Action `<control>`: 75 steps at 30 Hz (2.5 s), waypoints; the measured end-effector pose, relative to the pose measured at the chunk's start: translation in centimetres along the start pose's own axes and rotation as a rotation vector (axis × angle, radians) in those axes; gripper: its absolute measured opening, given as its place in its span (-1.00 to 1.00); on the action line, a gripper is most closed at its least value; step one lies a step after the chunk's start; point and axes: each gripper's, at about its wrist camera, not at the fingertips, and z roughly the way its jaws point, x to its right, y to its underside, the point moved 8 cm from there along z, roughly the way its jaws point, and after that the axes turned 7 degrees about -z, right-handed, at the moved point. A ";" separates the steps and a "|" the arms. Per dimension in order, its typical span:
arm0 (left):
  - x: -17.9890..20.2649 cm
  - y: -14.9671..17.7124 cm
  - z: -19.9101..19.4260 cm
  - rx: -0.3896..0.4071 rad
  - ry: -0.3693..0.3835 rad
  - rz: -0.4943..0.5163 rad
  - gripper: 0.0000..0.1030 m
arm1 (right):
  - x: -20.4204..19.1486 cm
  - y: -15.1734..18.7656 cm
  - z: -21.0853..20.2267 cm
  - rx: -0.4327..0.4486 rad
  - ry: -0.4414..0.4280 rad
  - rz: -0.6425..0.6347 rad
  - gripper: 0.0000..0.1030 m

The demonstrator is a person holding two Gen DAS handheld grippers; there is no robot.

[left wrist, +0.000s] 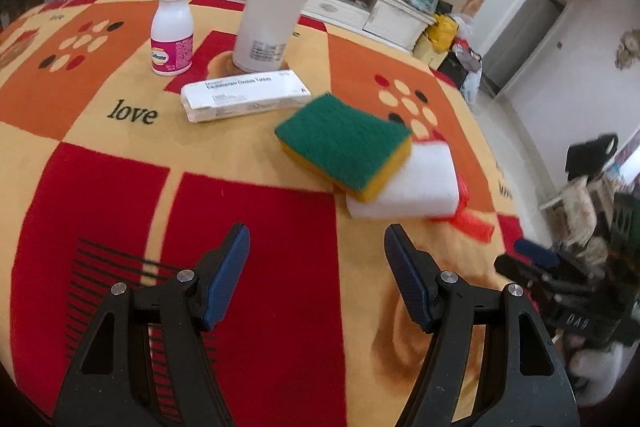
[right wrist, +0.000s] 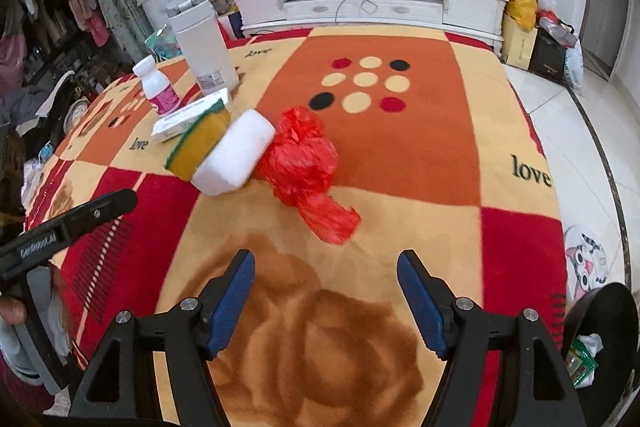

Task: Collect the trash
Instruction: 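Grasp the red plastic bag with the right gripper while the left grasps the green sponge, then carry the sponge and red bag with both grippers over the black bin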

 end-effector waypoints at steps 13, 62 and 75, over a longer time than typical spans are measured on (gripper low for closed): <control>1.9 -6.2 5.1 -0.066 0.027 -0.175 0.34 | 0.1 -3.2 3.1 -0.028 0.021 -0.060 0.45; 6.2 5.6 -3.2 -0.172 0.113 0.101 -0.66 | 0.5 3.7 -1.3 0.005 0.021 -0.110 -0.18; 8.1 6.6 -1.5 -0.108 0.114 0.177 0.34 | 2.5 6.1 -2.3 0.003 0.009 -0.040 -0.18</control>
